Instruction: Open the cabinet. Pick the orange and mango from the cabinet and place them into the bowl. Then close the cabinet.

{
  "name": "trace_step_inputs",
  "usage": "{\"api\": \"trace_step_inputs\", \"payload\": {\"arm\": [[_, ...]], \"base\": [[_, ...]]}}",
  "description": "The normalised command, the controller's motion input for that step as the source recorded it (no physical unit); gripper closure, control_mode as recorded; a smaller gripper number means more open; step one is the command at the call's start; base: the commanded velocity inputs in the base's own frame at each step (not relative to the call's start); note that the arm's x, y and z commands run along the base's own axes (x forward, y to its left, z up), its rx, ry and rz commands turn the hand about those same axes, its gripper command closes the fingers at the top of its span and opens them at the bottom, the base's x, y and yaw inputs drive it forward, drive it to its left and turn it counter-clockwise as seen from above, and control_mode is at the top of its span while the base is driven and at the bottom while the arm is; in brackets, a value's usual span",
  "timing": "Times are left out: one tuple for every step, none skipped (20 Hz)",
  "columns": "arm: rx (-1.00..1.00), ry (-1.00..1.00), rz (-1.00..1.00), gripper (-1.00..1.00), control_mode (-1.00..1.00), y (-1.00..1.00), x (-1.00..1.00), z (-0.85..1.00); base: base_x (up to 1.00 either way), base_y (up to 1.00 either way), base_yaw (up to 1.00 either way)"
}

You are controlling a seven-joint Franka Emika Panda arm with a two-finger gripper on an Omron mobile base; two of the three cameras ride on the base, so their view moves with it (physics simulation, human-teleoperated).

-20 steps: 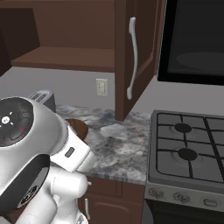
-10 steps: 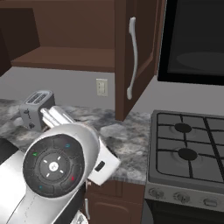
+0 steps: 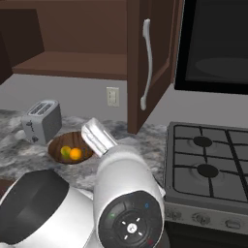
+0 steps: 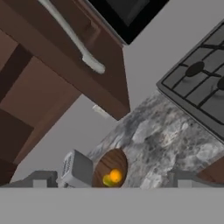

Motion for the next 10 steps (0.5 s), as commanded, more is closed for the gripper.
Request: {"api": "trace_step_inputs", "payload": {"arm": [[0.23,0.00,0.00,-1.00,-1.00,-0.45,0.33,0.00],[0.23,0.00,0.00,-1.00,-1.00,-0.43,0.42,0.00],[0.22,0.00,0.00,-1.00,-1.00,-0.36,0.46,0.00],[0.21,0.00,0.00,-1.00,-1.00,-0.28,0.48,0.00],[0.20,0.00,0.01,-1.00,-1.00,-0.19,0.49,0.00],[0.19,-0.03,0.02,-1.00,-1.00,-0.19,0.53,0.00],[0.17,-0.10,0.03,-1.00,-1.00,-0.16,0.49,0.00],[0.16,-0.13,0.04,-1.00,-1.00,-0.14,0.52,0.00],[0.15,-0.16,0.04,-1.00,-1.00,-0.12,0.51,0.00],[0.15,-0.16,0.04,-1.00,-1.00,-0.11,0.53,0.00]], "base": [[0.00,0.00,0.00],[0.00,0.00,0.00],[0.00,0.00,0.00],[0.00,0.00,0.00],[0.00,0.00,0.00],[0.00,0.00,0.00],[0.00,0.00,0.00],[0.00,0.00,0.00],[0.00,0.00,0.00],[0.00,0.00,0.00]]}}
